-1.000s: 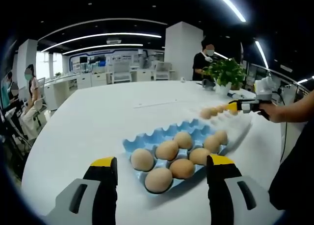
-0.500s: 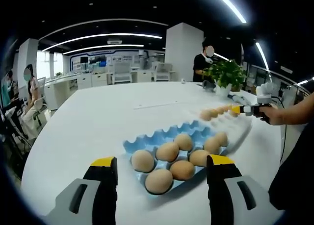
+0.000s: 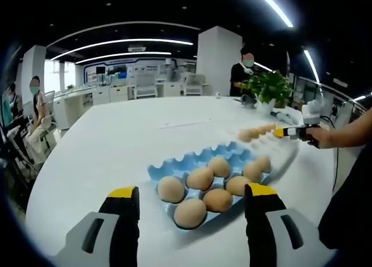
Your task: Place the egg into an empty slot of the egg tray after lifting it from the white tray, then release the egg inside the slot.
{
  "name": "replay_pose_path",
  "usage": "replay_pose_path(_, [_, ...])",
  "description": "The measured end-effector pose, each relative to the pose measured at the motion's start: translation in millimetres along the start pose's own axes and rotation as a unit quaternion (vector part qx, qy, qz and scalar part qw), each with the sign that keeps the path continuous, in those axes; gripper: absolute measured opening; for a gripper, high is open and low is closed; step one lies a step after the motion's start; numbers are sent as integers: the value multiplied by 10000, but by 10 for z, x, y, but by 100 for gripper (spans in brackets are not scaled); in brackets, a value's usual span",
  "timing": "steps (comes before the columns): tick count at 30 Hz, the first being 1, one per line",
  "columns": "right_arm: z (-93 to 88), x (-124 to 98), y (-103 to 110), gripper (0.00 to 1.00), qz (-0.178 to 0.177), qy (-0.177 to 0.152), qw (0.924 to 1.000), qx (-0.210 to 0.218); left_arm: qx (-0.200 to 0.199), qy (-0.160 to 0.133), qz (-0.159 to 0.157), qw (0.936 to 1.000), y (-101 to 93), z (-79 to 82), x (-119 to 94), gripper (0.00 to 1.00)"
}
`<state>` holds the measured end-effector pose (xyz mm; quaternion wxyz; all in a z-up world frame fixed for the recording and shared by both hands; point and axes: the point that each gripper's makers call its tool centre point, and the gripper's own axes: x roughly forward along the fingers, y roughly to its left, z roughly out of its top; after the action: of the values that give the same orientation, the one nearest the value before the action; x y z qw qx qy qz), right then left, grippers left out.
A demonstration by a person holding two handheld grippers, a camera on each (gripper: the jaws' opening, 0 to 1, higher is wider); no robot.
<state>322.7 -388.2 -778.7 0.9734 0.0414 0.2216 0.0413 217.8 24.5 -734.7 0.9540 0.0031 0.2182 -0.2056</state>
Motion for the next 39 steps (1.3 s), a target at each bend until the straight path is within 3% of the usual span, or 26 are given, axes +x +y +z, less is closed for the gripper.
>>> replay_pose_path(7, [38, -40, 0, 25, -42, -107, 9999, 70, 18, -14, 25, 10000, 12, 9, -11, 75])
replay_pose_path(15, [303, -158, 49, 25, 61, -399, 9991, 142, 12, 6, 58, 10000, 29, -5, -16, 75])
replay_pose_path(20, [376, -209, 163, 25, 175, -486, 9985, 179, 22, 6, 25, 10000, 11, 4, -1, 75])
replay_pose_path(31, [485, -268, 621, 25, 753, -613, 9953, 31, -143, -61, -24, 9999, -1, 25, 24, 89])
replay_pose_path(34, [495, -287, 787, 25, 967, -604, 9932, -255, -193, -75, 29, 9998, 19, 26, 26, 97])
replay_pose_path(39, [511, -327, 1119, 25, 1343, -629, 9867, -659, -205, -60, 5, 9998, 13, 21, 32, 100])
